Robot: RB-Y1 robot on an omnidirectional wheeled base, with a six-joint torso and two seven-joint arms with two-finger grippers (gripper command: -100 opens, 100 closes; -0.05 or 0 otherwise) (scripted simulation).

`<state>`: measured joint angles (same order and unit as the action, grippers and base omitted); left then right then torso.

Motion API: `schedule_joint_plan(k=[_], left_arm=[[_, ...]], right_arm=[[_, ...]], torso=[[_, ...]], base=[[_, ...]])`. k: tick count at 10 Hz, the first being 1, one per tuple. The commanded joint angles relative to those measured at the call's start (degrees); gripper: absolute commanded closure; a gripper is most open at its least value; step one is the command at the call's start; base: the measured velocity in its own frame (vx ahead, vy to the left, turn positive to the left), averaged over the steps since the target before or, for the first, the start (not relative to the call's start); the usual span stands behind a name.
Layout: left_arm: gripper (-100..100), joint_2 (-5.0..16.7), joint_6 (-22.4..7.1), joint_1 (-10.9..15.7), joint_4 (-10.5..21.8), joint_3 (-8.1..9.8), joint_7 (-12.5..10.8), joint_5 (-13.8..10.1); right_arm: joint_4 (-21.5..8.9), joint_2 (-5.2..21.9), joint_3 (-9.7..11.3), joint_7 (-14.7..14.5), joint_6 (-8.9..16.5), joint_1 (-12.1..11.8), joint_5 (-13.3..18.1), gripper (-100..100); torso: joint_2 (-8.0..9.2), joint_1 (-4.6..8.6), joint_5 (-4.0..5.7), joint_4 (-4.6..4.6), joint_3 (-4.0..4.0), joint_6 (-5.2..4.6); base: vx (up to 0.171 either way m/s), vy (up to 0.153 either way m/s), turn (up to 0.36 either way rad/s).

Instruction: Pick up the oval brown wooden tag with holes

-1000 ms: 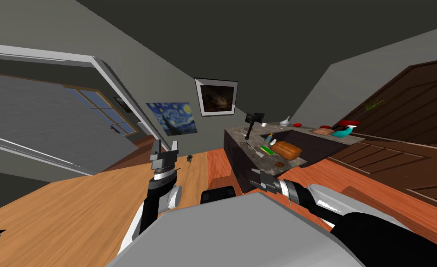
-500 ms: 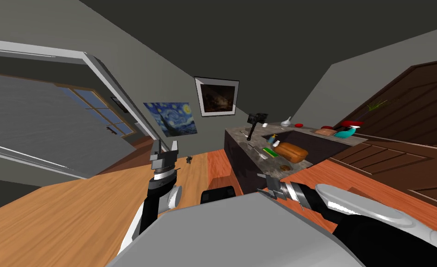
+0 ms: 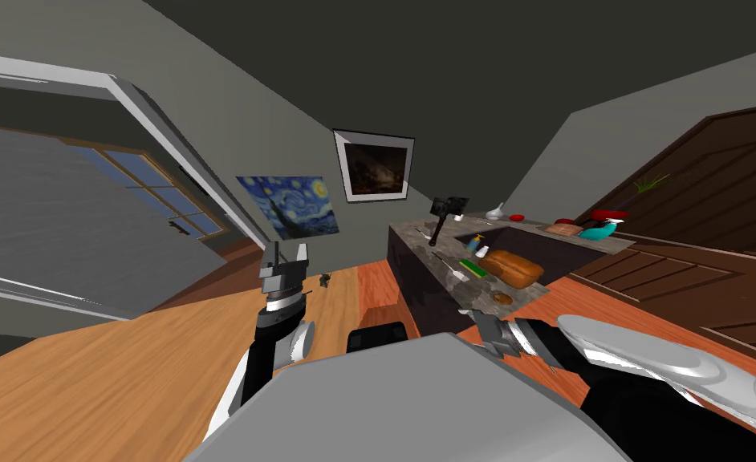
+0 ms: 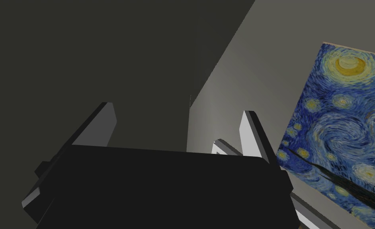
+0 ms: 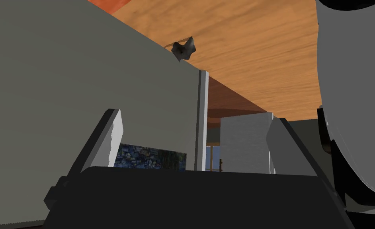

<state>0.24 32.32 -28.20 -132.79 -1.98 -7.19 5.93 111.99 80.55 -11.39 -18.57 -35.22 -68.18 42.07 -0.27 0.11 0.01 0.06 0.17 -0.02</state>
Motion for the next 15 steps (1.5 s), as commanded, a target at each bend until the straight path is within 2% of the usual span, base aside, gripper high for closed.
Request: schedule_joint_plan(k=[1, 2, 3, 4, 5, 6, 7, 9, 10, 11, 12, 15], left_arm=[[0, 0.00, 0.00, 0.00, 0.00, 0.00, 0.00, 0.00], [0, 0.00, 0.00, 0.01, 0.00, 0.00, 0.00, 0.00], [0, 0.00, 0.00, 0.00, 0.00, 0.00, 0.00, 0.00], [0, 0.00, 0.00, 0.00, 0.00, 0.00, 0.00, 0.00], [0, 0.00, 0.00, 0.00, 0.00, 0.00, 0.00, 0.00], [0, 0.00, 0.00, 0.00, 0.00, 0.00, 0.00, 0.00], [0, 0.00, 0.00, 0.00, 0.00, 0.00, 0.00, 0.00], [0, 0.00, 0.00, 0.00, 0.00, 0.00, 0.00, 0.00], [0, 0.00, 0.00, 0.00, 0.00, 0.00, 0.00, 0.00], [0, 0.00, 0.00, 0.00, 0.00, 0.00, 0.00, 0.00], [0, 0.00, 0.00, 0.00, 0.00, 0.00, 0.00, 0.00], [0, 0.01, 0.00, 0.00, 0.00, 0.01, 0.00, 0.00]], right_arm=[[-1.06, 2.24, -0.63, -0.61, 0.02, -1.05, 0.90, -100], [-2.70, 4.13, -1.87, -1.46, 0.48, -3.36, 2.76, -100], [-2.70, 5.17, -1.87, -1.46, 0.48, -3.36, 2.76, -100], [-4.31, 7.17, -3.10, -2.25, 1.00, -5.62, 4.54, -100], [-4.31, 7.96, -3.10, -2.25, 1.00, -5.62, 4.54, -100], [-5.89, 10.22, -4.32, -2.98, 1.56, -7.73, 6.25, -100], [-5.89, 10.59, -4.32, -2.98, 1.56, -7.80, 6.25, -100], [-8.91, 14.73, -6.65, -4.28, 2.76, -11.85, 9.43, -100], [-8.91, 15.29, -6.65, -4.28, 2.76, -11.95, 9.43, -100], [-10.32, 17.36, -7.74, -4.84, 3.38, -13.89, 10.88, -100], [-10.32, 17.36, -7.74, -4.84, 3.38, -13.89, 10.88, -100], [-14.02, 22.37, -10.62, -6.18, 5.17, -18.99, 14.58, -100]], torso=[[0.00, 0.00, 0.00, 0.00, 0.00, 0.00], [0.05, -0.01, 0.01, -0.01, -0.03, 0.02], [0.00, -0.01, 0.00, 0.00, 0.00, 0.00], [-0.03, -0.03, 0.00, 0.01, 0.02, 0.03], [-0.11, 0.03, 0.01, 0.02, 0.06, 0.02], [-0.05, 0.03, 0.02, 0.02, 0.04, 0.02], [-0.06, 0.07, 0.02, 0.01, 0.04, 0.02], [0.01, 0.14, 0.04, 0.00, -0.01, 0.01], [-0.09, 0.20, 0.05, 0.02, 0.05, 0.01], [-0.05, 0.16, 0.06, 0.02, 0.04, 0.03], [-0.04, 0.20, 0.06, 0.01, 0.03, 0.01], [0.00, 0.31, 0.09, 0.00, 0.00, 0.00]], base=[[0.080, -0.005, -0.022], [0.106, -0.006, -0.047], [0.109, 0.001, -0.032], [0.131, -0.017, -0.061], [0.107, -0.015, -0.024], [0.111, -0.025, -0.067], [0.084, -0.032, -0.035], [0.118, -0.052, -0.089], [0.112, -0.041, -0.038], [0.108, -0.052, -0.079], [0.072, -0.045, -0.037], [0.109, -0.080, -0.108]])
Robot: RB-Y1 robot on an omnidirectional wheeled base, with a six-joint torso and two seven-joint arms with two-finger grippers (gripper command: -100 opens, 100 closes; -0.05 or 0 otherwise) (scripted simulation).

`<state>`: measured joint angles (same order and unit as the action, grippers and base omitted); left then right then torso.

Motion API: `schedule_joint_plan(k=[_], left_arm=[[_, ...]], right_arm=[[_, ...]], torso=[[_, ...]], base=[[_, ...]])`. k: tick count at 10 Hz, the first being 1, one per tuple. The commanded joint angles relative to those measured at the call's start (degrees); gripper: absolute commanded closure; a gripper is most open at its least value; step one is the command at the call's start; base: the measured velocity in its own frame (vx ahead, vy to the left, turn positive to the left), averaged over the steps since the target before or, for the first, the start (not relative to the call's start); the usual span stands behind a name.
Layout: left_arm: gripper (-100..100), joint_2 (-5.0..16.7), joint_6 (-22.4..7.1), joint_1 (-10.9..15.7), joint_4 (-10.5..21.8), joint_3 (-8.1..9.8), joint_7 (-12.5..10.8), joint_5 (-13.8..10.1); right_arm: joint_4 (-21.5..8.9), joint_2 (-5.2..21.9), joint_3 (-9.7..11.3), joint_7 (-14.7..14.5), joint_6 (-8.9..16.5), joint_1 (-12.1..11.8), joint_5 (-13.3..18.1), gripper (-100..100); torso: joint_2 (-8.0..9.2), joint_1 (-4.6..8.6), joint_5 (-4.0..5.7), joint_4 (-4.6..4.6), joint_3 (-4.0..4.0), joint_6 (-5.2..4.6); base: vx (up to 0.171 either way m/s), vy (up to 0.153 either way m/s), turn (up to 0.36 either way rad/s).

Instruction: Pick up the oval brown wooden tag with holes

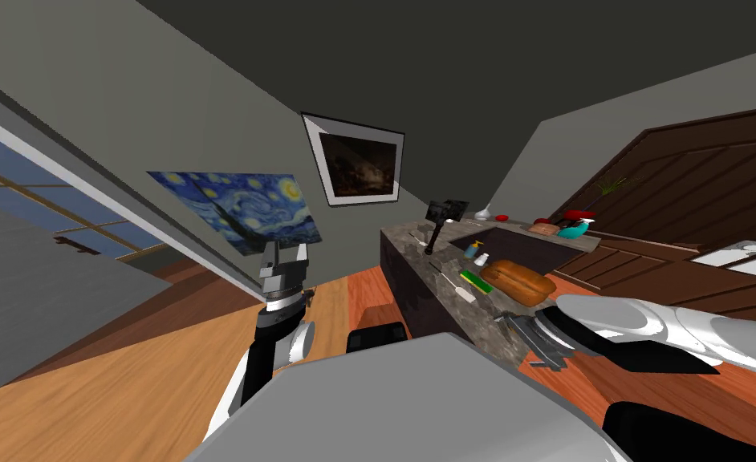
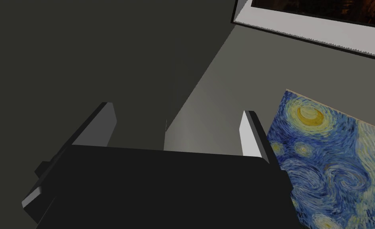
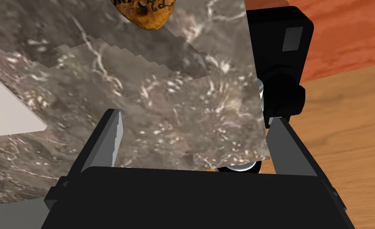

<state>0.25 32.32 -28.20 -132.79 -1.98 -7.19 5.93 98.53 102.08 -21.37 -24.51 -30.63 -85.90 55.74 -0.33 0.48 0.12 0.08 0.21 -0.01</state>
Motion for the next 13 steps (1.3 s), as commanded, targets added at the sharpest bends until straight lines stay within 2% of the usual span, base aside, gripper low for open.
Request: schedule_joint_plan(k=[1, 2, 3, 4, 5, 6, 7, 8, 13], left_arm=[[0, 0.00, 0.00, 0.00, 0.00, 0.00, 0.00, 0.00], [0, 0.00, 0.00, 0.00, 0.00, 0.00, 0.00, 0.00], [0, 0.00, 0.00, 0.00, 0.00, 0.00, 0.00, 0.00], [0, 0.00, 0.00, 0.01, 0.00, 0.00, 0.00, 0.00], [0, 0.00, 0.00, 0.00, 0.00, 0.00, 0.00, 0.00], [0, 0.00, 0.00, 0.01, 0.00, 0.00, 0.00, 0.00], [0, -0.01, 0.00, 0.01, 0.00, -0.01, 0.00, 0.00], [0, -0.01, 0.00, 0.02, 0.00, -0.01, 0.00, 0.00], [0, -0.01, -0.01, 0.03, 0.01, -0.01, 0.00, 0.00]], right_arm=[[-1.58, 2.10, -1.41, -0.57, 1.12, -2.67, 1.89, -100], [-2.45, 3.15, -2.09, -0.84, 1.60, -3.89, 2.73, -100], [-2.45, 3.15, -2.09, -0.84, 1.60, -3.89, 2.73, -100], [-3.71, 4.66, -3.07, -1.21, 2.33, -5.67, 3.94, -100], [-4.24, 5.29, -3.50, -1.35, 2.67, -6.44, 4.45, -100], [-3.99, 5.01, -2.96, -1.46, 2.31, -5.75, 3.62, -100], [-4.07, 5.14, -2.95, -1.53, 2.55, -5.84, 3.62, 0], [-3.49, 6.56, -2.50, -0.24, 4.36, -6.74, 2.98, -100], [-2.05, 10.14, -1.37, 2.98, 8.95, -9.03, 1.37, -100]], torso=[[0.00, 0.00, 0.00, 0.00, 0.00, 0.00], [-0.02, 0.08, 0.02, 0.01, 0.01, 0.00], [0.00, 0.07, 0.03, 0.00, 0.00, 0.01], [0.14, -0.09, 0.00, -0.03, -0.07, 0.01], [0.17, -0.10, -0.02, -0.04, -0.10, -0.02], [0.17, -0.05, 0.00, -0.04, -0.10, 0.00], [0.31, -0.18, -0.02, -0.07, -0.17, 0.01], [0.43, -0.30, -0.06, -0.10, -0.25, 0.00], [0.69, -0.25, -0.05, -0.16, -0.40, 0.00]], base=[[0.129, -0.117, -0.112], [0.119, -0.106, -0.082], [0.080, -0.055, -0.012], [0.081, -0.060, -0.113], [0.088, -0.082, -0.108], [0.037, -0.037, -0.006], [0.007, -0.007, 0.005], [-0.022, -0.015, 0.094], [-0.044, -0.030, 0.070]])
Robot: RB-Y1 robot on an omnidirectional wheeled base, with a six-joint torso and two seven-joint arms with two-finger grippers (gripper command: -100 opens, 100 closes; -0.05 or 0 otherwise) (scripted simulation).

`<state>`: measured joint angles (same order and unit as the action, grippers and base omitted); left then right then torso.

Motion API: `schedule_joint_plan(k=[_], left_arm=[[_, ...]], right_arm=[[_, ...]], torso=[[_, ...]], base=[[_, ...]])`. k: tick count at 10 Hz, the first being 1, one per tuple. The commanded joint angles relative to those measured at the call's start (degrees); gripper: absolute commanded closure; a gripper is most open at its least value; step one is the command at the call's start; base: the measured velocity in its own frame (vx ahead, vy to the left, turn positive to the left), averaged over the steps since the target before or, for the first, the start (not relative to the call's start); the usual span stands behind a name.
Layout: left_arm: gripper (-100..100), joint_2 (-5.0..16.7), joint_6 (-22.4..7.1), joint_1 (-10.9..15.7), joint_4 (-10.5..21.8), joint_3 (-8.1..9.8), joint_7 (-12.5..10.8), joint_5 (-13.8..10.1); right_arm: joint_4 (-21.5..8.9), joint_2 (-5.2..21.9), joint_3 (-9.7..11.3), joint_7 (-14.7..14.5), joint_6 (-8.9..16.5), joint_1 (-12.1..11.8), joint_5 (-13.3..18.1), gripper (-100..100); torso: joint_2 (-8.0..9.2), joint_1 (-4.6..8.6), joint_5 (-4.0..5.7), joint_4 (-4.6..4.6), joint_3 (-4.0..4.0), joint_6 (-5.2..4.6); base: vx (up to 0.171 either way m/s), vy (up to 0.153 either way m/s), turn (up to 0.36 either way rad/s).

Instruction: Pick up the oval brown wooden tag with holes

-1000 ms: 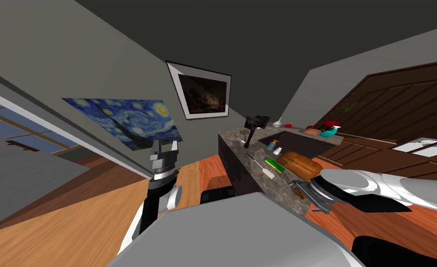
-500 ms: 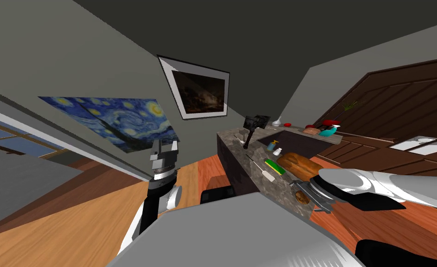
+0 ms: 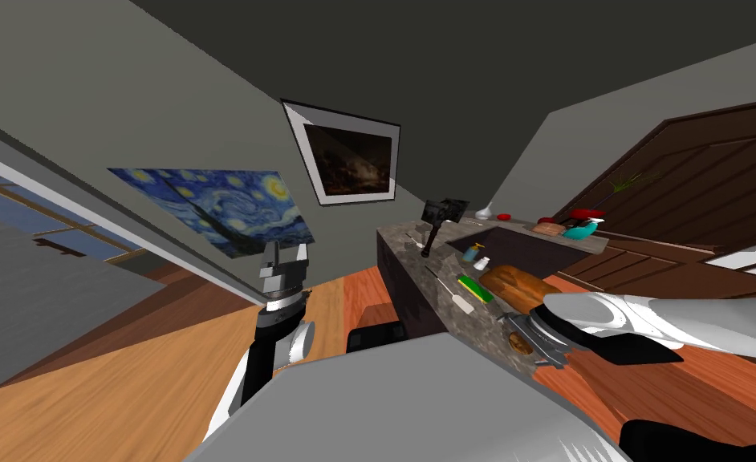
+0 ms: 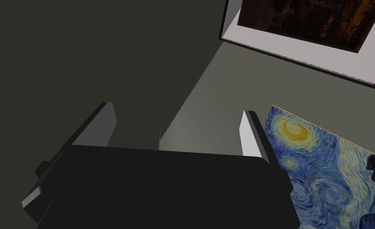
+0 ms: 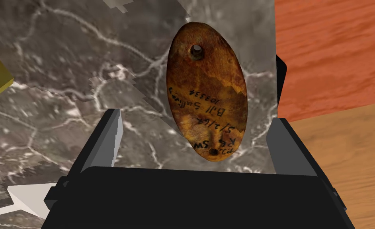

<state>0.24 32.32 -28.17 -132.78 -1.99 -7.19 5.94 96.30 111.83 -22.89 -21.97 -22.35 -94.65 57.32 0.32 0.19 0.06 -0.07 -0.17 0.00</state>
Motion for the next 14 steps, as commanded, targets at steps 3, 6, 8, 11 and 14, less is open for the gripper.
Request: schedule_joint_plan(k=[3, 6, 8, 11, 14], left_arm=[[0, 0.00, 0.00, 0.00, 0.00, 0.00, 0.00, 0.00], [0, 0.00, 0.00, 0.00, 0.00, 0.00, 0.00, 0.00], [0, 0.00, 0.00, -0.01, 0.00, 0.00, 0.00, 0.00], [0, 0.00, 0.00, -0.02, 0.00, 0.00, 0.00, 0.00], [0, 0.00, 0.00, -0.01, 0.00, 0.00, 0.00, 0.00]], right_arm=[[0.68, 1.33, 0.49, 1.47, 1.87, -0.90, -0.42, -100], [0.73, 1.42, 0.55, 1.50, 2.04, -0.98, -0.46, 100], [0.72, 1.41, 0.54, 1.52, 2.06, -0.97, -0.47, 100], [-0.40, -1.04, -0.31, -0.85, -1.17, 0.63, 0.44, 100], [-1.26, -3.19, -0.99, -2.78, -3.92, 2.00, 1.40, 100]], torso=[[0.01, 0.01, 0.00, 0.00, -0.01, -0.01], [-0.14, -0.04, 0.01, 0.02, 0.08, -0.01], [-0.16, -0.03, 0.01, 0.03, 0.09, -0.01], [-0.23, -0.12, -0.02, 0.03, 0.12, -0.06], [-0.35, -0.17, -0.04, 0.07, 0.20, -0.01]], base=[[-0.031, -0.018, 0.042], [0.000, 0.000, 0.000], [0.000, 0.000, 0.000], [0.033, 0.024, -0.081], [0.051, 0.028, -0.062]])
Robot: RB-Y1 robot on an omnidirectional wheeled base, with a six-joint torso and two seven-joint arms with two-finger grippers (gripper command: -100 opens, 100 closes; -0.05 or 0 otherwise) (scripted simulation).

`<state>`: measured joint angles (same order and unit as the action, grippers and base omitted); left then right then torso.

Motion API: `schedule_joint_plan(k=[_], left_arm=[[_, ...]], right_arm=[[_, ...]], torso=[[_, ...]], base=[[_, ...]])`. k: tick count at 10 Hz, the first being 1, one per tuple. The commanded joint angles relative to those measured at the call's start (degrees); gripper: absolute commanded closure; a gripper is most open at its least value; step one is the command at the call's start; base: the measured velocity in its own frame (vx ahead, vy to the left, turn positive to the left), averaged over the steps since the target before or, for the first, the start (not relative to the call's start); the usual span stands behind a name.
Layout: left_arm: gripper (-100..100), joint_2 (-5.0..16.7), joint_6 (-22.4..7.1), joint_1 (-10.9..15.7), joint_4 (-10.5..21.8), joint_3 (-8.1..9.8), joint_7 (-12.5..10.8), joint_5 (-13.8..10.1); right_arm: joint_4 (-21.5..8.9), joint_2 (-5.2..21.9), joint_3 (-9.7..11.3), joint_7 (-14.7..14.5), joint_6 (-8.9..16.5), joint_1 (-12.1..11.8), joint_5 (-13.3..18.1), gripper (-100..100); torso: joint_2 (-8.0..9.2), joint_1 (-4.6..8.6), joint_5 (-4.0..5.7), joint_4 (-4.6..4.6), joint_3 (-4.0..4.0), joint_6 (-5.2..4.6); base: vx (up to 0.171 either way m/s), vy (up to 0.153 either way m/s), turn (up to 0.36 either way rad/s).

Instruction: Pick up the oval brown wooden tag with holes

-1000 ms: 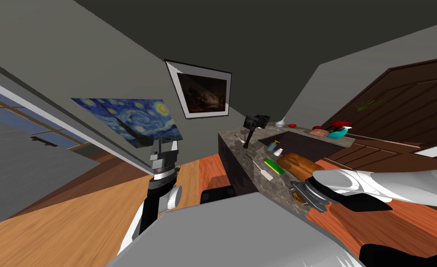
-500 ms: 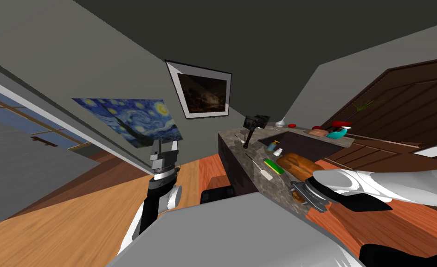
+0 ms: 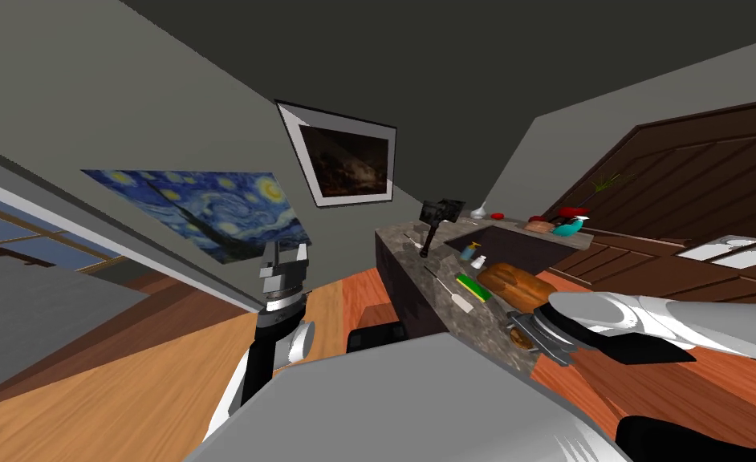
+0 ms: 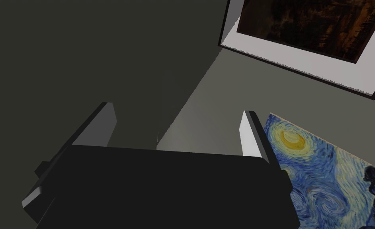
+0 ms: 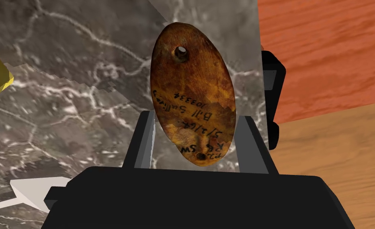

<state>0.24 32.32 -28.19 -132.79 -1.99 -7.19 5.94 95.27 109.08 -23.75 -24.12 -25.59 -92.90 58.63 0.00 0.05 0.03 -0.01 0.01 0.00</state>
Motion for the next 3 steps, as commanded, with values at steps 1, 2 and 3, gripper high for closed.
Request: schedule_joint_plan(k=[1, 2, 3], left_arm=[[0, 0.00, 0.00, 0.00, 0.00, 0.00, 0.00, 0.00], [0, 0.00, 0.00, 0.00, 0.00, 0.00, 0.00, 0.00], [0, 0.00, 0.00, 0.01, 0.00, 0.00, 0.00, 0.00]], right_arm=[[-0.51, -1.16, -0.36, -1.27, -1.59, 0.71, 0.42, 100], [-0.30, -0.85, -0.28, -0.67, -1.00, 0.47, 0.40, 100], [-0.35, -0.95, -0.32, -0.82, -1.21, 0.52, 0.45, 0]], torso=[[0.00, 0.00, 0.00, 0.00, 0.00, 0.00], [0.03, -0.01, 0.00, 0.00, -0.01, 0.01], [0.07, 0.03, 0.02, 0.00, -0.03, 0.03]], base=[[0.035, 0.026, -0.057], [0.014, 0.012, -0.014], [0.000, 0.000, 0.000]])
